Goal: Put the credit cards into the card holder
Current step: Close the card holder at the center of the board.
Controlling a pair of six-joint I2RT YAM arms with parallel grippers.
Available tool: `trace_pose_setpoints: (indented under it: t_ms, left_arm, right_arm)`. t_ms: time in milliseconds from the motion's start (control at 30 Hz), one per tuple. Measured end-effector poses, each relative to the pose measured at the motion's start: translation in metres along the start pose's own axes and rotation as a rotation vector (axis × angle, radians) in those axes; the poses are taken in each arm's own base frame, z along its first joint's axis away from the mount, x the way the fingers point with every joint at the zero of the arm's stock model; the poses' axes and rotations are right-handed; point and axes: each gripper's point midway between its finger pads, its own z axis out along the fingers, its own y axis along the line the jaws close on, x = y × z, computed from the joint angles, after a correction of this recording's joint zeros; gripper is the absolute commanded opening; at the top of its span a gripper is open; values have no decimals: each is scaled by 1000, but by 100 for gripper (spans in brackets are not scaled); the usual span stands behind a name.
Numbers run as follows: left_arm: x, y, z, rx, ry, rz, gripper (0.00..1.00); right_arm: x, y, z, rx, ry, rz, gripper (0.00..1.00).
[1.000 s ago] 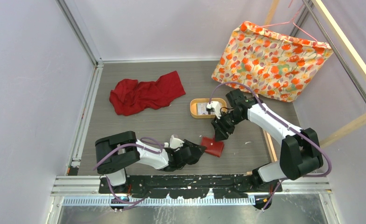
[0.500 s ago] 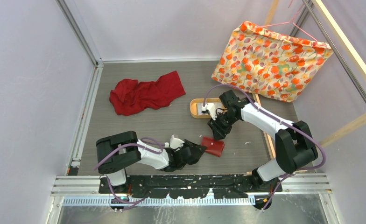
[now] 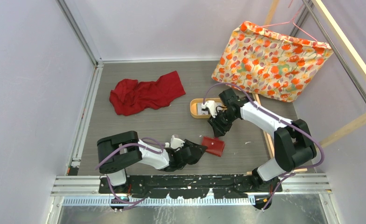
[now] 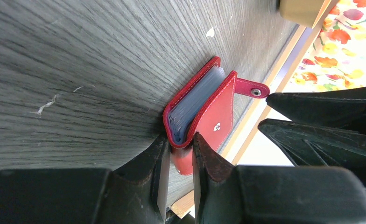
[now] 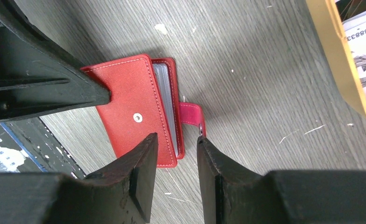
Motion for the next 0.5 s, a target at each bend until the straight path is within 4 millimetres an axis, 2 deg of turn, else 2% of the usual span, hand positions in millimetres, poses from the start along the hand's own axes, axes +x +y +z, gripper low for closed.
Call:
trace_pose_setpoints:
  t_ms: [200,333,500]
  left_arm:
    - [0,0,0,1,1,-1,22]
    - [0,0,0,1,1,-1,22]
    - [0,0,0,2,1,-1,22]
  right_arm:
    - [-12,1,-9,-22,-37,-2,42]
    - [-16,-7,-14,-6,-47,14,42]
    - [-11,-16,-5,-8,-6,41,39]
